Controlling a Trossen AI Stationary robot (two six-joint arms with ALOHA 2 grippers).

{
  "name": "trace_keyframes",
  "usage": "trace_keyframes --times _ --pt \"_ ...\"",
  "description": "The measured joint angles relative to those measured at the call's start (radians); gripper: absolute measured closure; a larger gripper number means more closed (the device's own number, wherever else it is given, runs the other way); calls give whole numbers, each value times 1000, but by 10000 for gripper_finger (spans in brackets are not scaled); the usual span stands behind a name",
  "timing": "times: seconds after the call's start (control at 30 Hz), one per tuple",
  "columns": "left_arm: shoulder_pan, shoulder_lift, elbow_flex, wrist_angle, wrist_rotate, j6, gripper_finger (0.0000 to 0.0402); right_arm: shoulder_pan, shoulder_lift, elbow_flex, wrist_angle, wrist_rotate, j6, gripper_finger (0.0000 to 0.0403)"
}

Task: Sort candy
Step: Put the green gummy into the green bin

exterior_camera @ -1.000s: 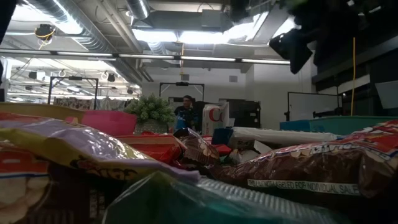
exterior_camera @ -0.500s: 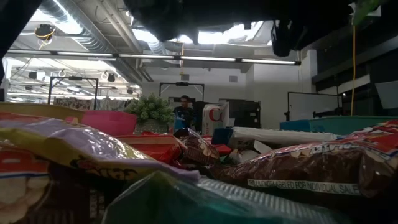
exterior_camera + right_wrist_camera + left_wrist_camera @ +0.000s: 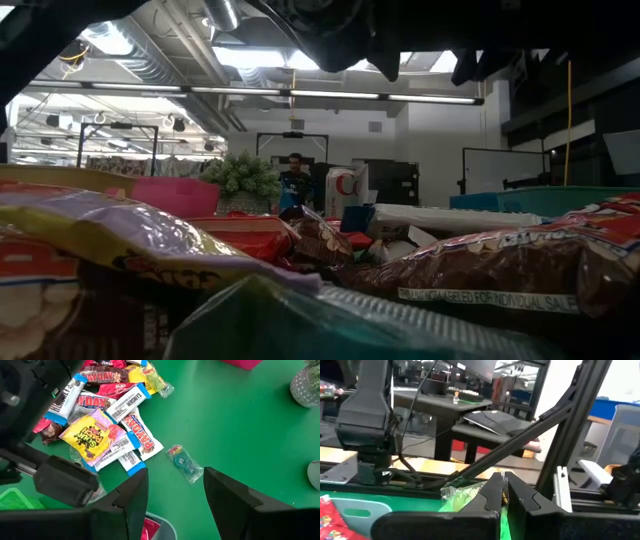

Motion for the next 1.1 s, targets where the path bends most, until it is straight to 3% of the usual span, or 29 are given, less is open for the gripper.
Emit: trace_keyframes --times 0.23,0.87,1.1 --pt "3 4 3 -83 -2 2 401 0 0 0 -1 -1 4 214" --pt "19 5 3 -86 -9 4 401 0 0 0 0 -2 4 214" --pt "28 66 4 -46 26 -5 401 0 0 1 0 -3 5 214"
